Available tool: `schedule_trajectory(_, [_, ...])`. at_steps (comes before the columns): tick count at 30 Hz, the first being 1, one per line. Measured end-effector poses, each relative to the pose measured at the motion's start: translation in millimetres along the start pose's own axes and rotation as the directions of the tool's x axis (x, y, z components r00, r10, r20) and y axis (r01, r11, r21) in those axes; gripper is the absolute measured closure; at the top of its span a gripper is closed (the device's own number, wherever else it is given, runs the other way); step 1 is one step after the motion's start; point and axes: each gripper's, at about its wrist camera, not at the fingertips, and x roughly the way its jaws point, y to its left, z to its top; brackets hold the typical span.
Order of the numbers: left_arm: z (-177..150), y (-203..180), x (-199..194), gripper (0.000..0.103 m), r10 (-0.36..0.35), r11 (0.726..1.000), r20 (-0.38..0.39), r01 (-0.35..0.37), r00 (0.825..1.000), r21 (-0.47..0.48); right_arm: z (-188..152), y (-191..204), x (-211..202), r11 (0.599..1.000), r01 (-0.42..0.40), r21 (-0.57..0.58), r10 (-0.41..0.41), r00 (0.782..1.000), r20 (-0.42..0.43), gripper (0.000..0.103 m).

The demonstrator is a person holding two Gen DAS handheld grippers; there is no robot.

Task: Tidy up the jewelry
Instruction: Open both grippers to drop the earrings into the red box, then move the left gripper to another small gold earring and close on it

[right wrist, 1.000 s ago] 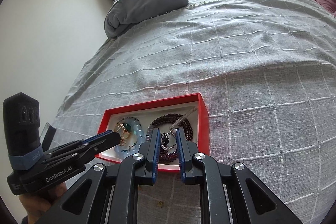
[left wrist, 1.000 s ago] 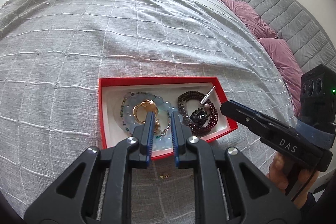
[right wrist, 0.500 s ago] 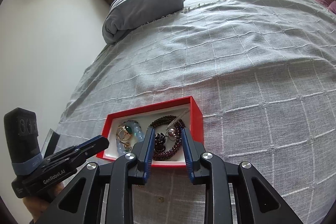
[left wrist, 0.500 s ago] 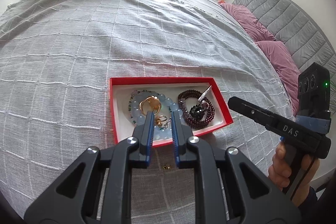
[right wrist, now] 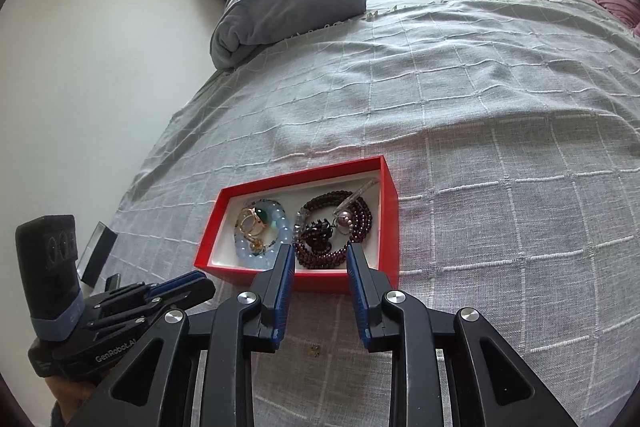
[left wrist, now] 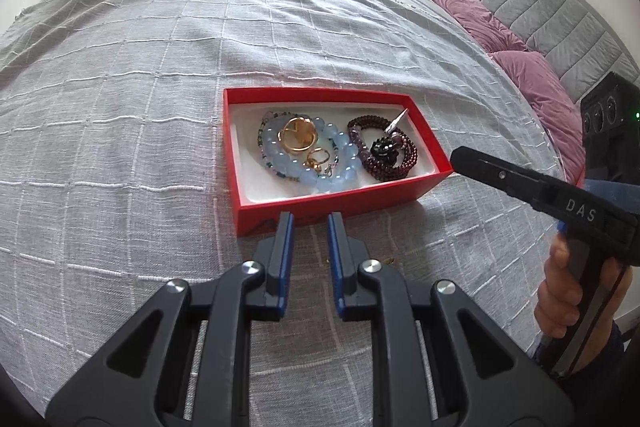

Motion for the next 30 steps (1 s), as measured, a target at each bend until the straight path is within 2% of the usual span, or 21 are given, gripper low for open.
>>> schedule_trajectory(9, [-10.0,3.6,8.9,0.084,-0.004,1.0,-0.04,0.004,0.999,-0.005,-19.3,-1.6,-3.8,1.0,-0.008,-0.007,0.007,0.999,-0.038,0.075])
schedule_trajectory(13, [-12.9,-0.5,10.8,0.073,-0.008,1.0,-0.05,0.009,0.999,0.012,-26.8,0.1,-0.1,1.0,-0.009,-0.019,0.007,0.998,-0.066,0.075])
schedule_trajectory(18, [-16.9,-4.2,12.8,0.073,-0.003,0.999,-0.058,0.005,0.998,0.034,-31.1,0.5,0.6,0.999,0.002,-0.032,-0.004,0.997,-0.074,0.075])
schedule_trajectory(20, [-19.0,-6.6,15.2,0.072,-0.003,0.999,-0.069,0.006,0.998,0.05,-32.0,-0.8,0.9,1.0,0.004,-0.029,-0.006,0.997,-0.078,0.075])
schedule_trajectory(23, [-24.7,-16.5,20.5,0.061,0.01,0.995,-0.093,-0.001,0.996,0.104,-32.8,-1.2,3.2,0.999,0.02,-0.03,-0.023,0.996,-0.088,0.075])
schedule_trajectory(27, [-30.2,-28.7,26.3,0.061,0.045,0.985,-0.098,-0.028,0.994,0.17,-35.5,-3.8,8.6,0.999,0.038,-0.022,-0.041,0.992,-0.116,0.075])
schedule_trajectory(30, [-30.9,-27.7,31.3,0.061,0.069,0.982,-0.099,-0.05,0.993,0.181,-36.8,-5.1,11.2,0.998,0.05,-0.024,-0.053,0.99,-0.129,0.075])
